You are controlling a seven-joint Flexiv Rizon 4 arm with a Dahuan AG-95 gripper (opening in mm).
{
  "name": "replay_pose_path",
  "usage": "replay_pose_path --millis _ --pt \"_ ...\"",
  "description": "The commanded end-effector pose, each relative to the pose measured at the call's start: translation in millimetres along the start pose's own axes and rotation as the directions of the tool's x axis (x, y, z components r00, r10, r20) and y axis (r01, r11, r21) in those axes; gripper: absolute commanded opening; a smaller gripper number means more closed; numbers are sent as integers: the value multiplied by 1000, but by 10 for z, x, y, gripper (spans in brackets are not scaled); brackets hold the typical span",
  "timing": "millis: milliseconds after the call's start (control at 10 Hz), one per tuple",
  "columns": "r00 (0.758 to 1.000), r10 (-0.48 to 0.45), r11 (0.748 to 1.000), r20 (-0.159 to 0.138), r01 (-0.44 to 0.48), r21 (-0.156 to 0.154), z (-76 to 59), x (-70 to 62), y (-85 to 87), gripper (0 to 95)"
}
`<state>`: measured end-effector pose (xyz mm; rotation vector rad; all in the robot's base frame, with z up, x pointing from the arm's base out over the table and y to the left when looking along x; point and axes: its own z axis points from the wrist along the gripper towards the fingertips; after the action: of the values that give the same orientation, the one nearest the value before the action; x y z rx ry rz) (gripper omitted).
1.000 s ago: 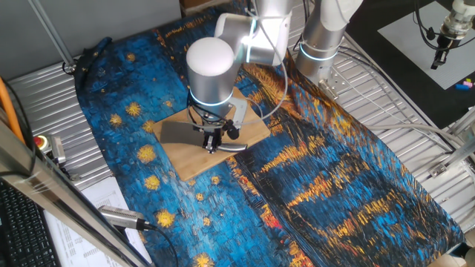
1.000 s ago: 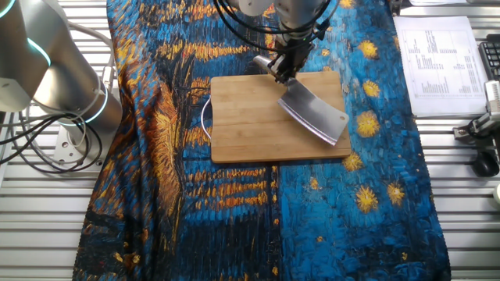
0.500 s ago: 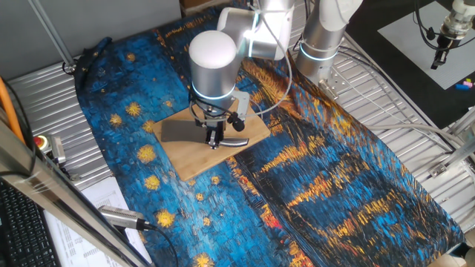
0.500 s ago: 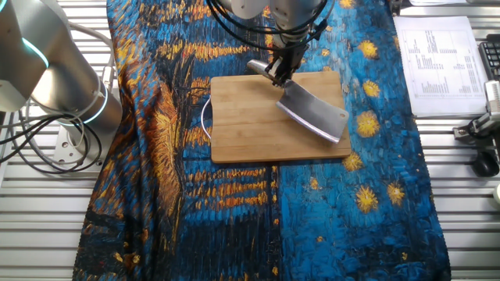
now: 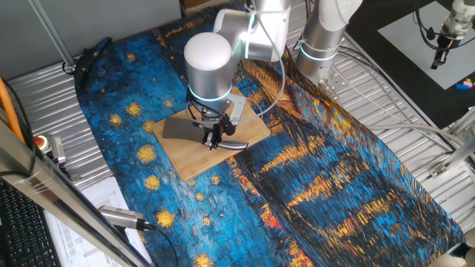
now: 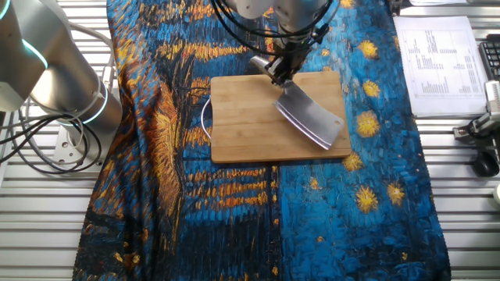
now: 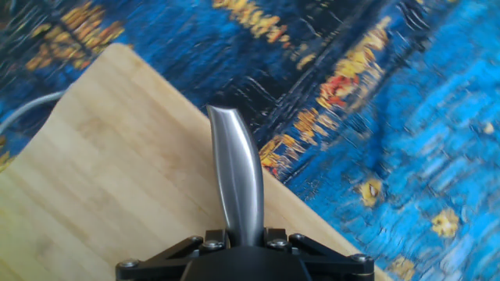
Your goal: Put the knife on the cutting board
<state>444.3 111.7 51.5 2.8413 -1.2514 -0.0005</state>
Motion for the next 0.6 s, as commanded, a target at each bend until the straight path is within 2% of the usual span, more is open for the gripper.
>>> replay_pose_path --millis 100,200,300,600 --pt "997 -73 997 -18 73 -13 -4 3 5 0" --pt "993 -114 993 -22 113 -15 -7 -3 14 0" --pt "987 -153 988 -40 153 -18 14 -40 73 0" --pt "983 -176 984 -49 175 -21 41 -82 172 0"
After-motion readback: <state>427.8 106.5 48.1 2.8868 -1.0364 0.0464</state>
